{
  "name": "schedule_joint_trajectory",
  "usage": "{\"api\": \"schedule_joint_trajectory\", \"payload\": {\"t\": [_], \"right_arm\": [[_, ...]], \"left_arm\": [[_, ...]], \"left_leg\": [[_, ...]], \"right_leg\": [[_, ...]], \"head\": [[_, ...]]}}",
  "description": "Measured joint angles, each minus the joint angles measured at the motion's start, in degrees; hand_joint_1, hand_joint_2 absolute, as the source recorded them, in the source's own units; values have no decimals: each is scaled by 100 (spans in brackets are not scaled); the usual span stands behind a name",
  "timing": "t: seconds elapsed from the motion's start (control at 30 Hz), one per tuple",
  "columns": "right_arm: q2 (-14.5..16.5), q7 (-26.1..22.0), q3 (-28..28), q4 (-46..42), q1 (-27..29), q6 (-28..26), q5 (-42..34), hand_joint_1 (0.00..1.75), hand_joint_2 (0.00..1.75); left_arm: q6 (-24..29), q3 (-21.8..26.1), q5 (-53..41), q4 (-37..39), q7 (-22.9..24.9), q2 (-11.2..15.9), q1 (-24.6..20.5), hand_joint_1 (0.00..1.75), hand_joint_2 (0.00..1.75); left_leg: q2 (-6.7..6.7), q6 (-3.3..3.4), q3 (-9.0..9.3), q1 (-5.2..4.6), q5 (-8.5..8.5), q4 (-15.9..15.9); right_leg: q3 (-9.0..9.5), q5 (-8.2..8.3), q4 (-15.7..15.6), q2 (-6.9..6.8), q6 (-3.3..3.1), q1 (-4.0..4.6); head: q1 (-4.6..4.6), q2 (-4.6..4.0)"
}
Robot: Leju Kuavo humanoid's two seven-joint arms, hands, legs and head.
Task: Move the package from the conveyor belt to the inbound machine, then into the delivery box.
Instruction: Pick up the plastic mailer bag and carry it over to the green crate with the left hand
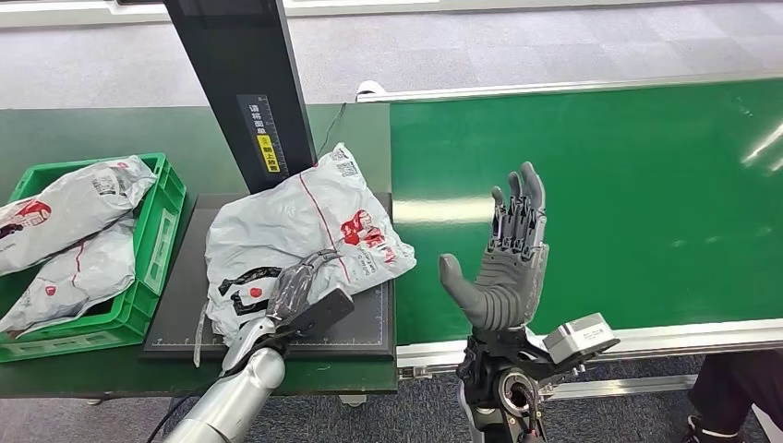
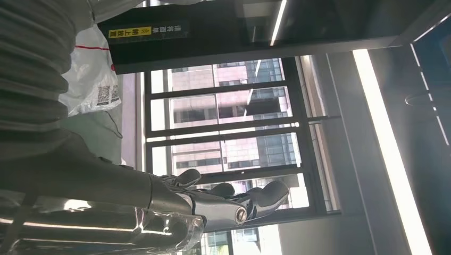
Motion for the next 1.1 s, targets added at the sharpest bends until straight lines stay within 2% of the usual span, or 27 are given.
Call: {"api": "schedule_joint_trajectory", "payload": {"t": [0.2, 0.33, 0.5, 0.63, 0.77, 0.9, 1.0, 1.1], "right_arm": [[-1, -42, -42, 67, 73, -13, 35, 0, 175], [1, -52, -70, 67, 144, -26, 86, 0, 175], [1, -55, -138, 66, 242, -73, 120, 0, 175], [1, -57, -182, 65, 285, -75, 122, 0, 175], [1, -57, -197, 65, 294, -76, 122, 0, 175], [2, -59, -214, 53, 330, -122, 138, 0, 175], [3, -59, -248, 3, 417, -172, 179, 0, 175], [3, -59, -304, -29, 479, -170, 227, 0, 175]], "left_arm": [[554, 212, 189, -219, -305, -15, 94, 175, 175], [1021, 299, 497, -684, -611, -44, 309, 175, 175], [1639, 303, 1086, -2084, -979, -69, 935, 175, 175], [1735, 295, 1222, -2987, -1014, -75, 1295, 175, 175], [1741, 294, 1235, -3430, -1022, -75, 1465, 175, 175], [2031, 281, 1575, -3858, -1377, -77, 1661, 175, 175], [2273, 229, 1724, -4636, -1657, -77, 2030, 175, 175], [2312, 146, 1664, -5559, -1715, -70, 2408, 175, 175]], "left_leg": [[-1, -4, -4, 0, 3, 1], [-1, -3, -23, 0, 2, 1], [0, -3, -48, 0, 1, 2], [-1, -2, -58, 0, 0, 2], [-1, -3, -57, 0, 0, 2], [3, -3, -56, 0, 0, 2], [4, -4, -59, 0, -2, 2], [4, -4, -63, 0, -6, 2]], "right_leg": [[-10, 2, 1, 0, -2, 4], [-30, 1, 1, 0, -2, 3], [-57, 1, 1, 1, -1, 3], [-64, 0, 0, 1, 0, 3], [-64, 0, 0, 1, 0, 3], [-64, 1, 1, 4, 0, 4], [-68, -1, 1, 5, 1, 4], [-72, -4, 1, 5, 2, 4]], "head": [[0, 0], [0, -1], [-1, 0], [0, 0], [0, 0], [-1, -1], [-1, 0], [0, 1]]}}
